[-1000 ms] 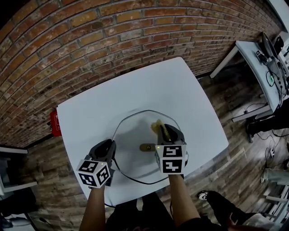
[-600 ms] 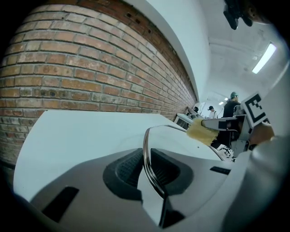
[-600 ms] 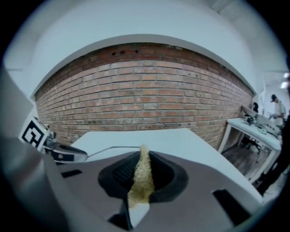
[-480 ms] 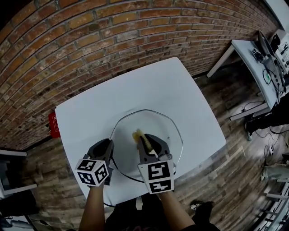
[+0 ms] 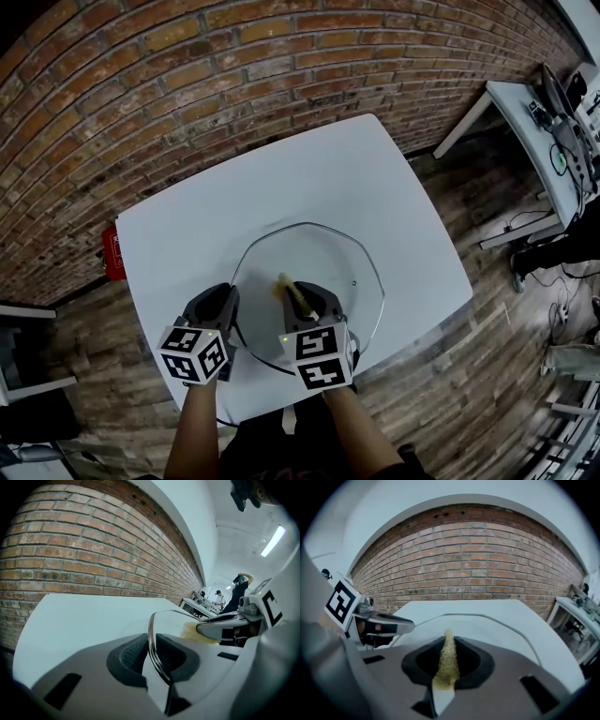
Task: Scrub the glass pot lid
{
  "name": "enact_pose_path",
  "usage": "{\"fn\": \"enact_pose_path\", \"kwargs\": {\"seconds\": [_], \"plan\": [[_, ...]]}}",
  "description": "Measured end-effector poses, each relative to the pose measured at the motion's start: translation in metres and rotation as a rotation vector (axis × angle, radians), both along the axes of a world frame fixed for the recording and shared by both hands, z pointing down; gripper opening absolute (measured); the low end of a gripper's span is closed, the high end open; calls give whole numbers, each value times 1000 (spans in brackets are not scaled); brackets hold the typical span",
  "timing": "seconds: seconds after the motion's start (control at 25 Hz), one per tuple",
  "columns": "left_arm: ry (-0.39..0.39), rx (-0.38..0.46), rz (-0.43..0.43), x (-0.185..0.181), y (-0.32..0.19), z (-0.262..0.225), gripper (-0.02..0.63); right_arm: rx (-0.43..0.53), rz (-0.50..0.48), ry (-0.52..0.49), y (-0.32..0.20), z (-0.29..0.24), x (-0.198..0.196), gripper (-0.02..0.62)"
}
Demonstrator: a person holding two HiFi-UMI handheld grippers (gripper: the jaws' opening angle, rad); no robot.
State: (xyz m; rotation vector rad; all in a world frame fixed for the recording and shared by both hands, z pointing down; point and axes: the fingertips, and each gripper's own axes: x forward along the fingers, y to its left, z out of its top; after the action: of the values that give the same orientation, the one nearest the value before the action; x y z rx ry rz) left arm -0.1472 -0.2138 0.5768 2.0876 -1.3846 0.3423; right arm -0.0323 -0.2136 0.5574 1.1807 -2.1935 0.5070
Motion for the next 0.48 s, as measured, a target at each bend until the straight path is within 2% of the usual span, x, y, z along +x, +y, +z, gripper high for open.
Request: {"fn": "enact_pose_path", "kwargs": {"seconds": [0.16,0.32,0.4,0.48], "plan": [[-4,-3,-3,-1,1,0,58,-8,137,66,-4,6,68,58],[-7,1,-1,-2,1,0,58,7,288,89,-8,-2,130,58],[-7,1,-1,-1,1,-1,58,36,316,102,-10,-13,146,58],[-7,1,-3,0,0,-1,58,72,316,78,-10,-28,144,58]]}}
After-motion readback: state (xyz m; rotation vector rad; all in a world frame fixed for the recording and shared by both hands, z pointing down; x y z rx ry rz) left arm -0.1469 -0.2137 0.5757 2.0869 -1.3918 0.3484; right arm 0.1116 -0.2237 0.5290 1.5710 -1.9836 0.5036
